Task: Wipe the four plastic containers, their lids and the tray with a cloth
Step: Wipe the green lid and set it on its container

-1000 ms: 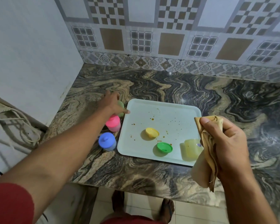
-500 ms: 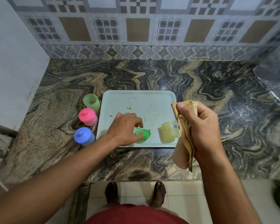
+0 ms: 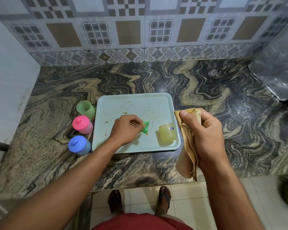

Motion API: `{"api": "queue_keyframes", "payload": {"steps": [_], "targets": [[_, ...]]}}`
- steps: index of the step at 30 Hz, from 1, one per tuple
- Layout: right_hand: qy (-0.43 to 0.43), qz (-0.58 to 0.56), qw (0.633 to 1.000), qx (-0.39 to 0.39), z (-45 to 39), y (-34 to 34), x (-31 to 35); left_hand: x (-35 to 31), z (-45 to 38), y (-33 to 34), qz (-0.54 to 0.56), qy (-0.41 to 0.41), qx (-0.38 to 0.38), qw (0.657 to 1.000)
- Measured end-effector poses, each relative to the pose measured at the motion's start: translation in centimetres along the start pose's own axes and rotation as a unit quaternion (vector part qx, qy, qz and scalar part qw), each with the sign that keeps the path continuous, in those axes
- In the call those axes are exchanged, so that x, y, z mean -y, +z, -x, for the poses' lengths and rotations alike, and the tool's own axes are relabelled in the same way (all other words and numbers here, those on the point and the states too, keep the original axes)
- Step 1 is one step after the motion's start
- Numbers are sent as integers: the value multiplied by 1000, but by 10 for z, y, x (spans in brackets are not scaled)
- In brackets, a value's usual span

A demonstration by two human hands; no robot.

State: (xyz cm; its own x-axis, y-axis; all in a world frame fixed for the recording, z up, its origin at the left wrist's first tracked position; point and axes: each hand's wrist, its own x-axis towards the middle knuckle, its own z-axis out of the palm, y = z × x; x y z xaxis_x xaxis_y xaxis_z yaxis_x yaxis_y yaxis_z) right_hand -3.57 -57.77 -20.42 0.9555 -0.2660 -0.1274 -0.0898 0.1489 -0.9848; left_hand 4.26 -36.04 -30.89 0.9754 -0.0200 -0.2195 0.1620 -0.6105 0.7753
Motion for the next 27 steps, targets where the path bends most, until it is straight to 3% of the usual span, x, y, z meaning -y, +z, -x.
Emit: {"api": "queue_keyframes", "payload": {"steps": [3,6,9,12,19,23,27], "targets": [[-12,-1,1000,-20,-1,2,-2,-20,12,-26,255,-82,43,963],[-40,5,998,-46,-2,10,-2,-37,30,-43,449,-123,74,882],[-80,20,995,-60,-1,23,1,-54,51,-53,559,-143,77,813],[-139,40,988,-52,4,36,6,-66,68,-58,595,-138,73,788],[-231,80,969,-19,17,64,8,-80,87,-66,610,-74,84,784],[-286,120,950,-19,14,66,8,-79,89,-78,538,8,110,836],[-282,129,951,2,6,68,15,-79,92,-86,445,76,136,882]]}}
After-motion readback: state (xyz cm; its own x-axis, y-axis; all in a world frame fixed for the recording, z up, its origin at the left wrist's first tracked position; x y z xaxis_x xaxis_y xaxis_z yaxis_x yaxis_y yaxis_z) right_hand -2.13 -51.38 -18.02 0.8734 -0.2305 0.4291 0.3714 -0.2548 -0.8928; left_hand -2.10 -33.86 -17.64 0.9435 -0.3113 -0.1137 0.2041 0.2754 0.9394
